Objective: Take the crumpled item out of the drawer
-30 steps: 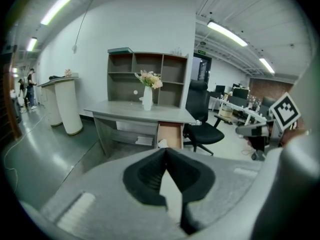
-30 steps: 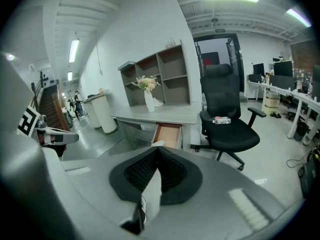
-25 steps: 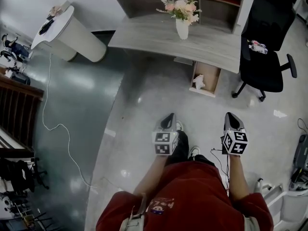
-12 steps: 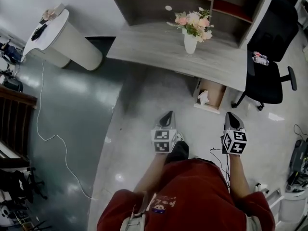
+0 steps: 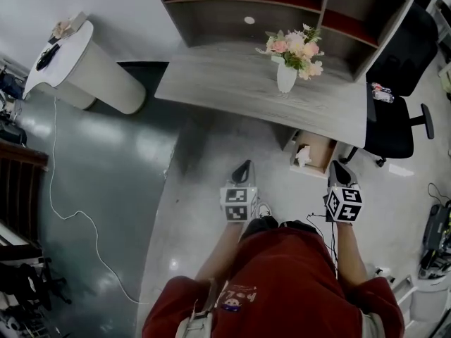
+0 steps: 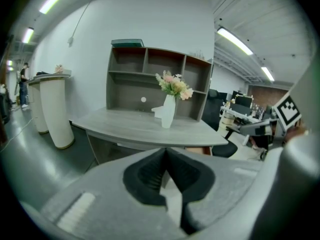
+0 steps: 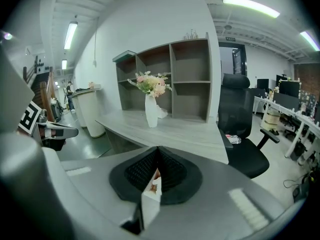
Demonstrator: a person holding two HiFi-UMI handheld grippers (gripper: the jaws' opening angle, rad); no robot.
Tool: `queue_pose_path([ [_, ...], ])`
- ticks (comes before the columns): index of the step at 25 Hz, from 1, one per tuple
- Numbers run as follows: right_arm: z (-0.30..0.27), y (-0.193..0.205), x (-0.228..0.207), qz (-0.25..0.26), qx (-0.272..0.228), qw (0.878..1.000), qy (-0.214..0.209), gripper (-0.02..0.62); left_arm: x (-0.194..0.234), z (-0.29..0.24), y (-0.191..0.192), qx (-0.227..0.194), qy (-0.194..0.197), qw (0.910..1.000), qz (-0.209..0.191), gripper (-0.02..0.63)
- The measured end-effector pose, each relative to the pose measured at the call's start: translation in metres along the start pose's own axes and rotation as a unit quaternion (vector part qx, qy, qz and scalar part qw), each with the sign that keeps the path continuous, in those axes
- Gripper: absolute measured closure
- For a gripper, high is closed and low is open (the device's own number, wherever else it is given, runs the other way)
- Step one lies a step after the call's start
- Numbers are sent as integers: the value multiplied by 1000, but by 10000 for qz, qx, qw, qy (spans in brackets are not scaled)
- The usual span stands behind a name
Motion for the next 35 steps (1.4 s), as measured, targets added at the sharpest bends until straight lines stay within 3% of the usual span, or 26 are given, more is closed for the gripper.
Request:
queue_pose_path([
  [11, -38, -16, 26, -85, -66, 9999, -8, 595, 28, -23, 10, 87, 207, 9997, -7, 609],
  [35, -108, 33, -16, -404, 703, 9967, -80, 594, 11, -90, 34, 678, 451, 9965, -188, 609],
])
Point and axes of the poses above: the fingertips, and each gripper's own axes: z backward along the fingers, x to its left, y out of its underside, the point moved 1 cm from there along z, backward along the fingers, and after that the axes turned 13 degrees about -z, right-handed, at the moved point
